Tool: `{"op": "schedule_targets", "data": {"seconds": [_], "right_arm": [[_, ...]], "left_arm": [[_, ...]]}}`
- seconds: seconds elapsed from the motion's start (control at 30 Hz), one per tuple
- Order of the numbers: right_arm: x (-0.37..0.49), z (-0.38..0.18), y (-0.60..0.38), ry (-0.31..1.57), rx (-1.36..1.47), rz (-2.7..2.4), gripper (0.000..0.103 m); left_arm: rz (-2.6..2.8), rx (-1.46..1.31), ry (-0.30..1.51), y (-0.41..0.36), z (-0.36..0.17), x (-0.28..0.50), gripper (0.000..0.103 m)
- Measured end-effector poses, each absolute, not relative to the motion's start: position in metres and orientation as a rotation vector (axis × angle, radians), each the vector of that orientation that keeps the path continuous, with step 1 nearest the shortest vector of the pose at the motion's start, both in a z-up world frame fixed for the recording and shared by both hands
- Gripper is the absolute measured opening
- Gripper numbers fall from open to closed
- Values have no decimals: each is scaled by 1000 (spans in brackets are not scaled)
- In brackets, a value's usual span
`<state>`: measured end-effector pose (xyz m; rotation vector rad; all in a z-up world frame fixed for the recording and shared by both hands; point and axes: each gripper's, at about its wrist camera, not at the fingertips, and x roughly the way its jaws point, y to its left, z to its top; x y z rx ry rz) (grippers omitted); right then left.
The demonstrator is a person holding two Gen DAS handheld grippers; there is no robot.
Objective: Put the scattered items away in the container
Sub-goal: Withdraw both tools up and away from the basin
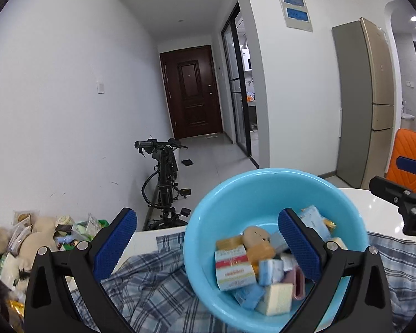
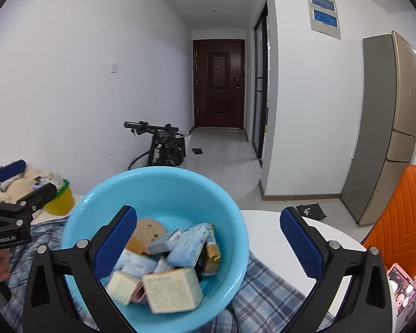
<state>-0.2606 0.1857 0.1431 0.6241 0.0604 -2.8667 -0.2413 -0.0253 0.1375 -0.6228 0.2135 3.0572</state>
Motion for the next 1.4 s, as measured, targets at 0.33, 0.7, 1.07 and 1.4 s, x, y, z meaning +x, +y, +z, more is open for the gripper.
{"op": "schedule_targets", "data": {"seconds": [0.33, 0.7, 1.07, 1.4], "right_arm": [[-182, 169, 201, 126, 556, -2819, 103], [-113, 173, 213, 86, 456, -2818, 103], [-62, 180, 223, 56, 379, -2833, 103], [-53, 163, 213, 106, 380, -2814, 103]], "left_arm": [[3042, -594, 8, -33, 153, -174, 103], [3027, -471, 80, -19, 172, -82, 103], [2962, -505, 43, -19, 164, -42, 103], [2975, -525, 52, -22, 147, -32, 103]]}}
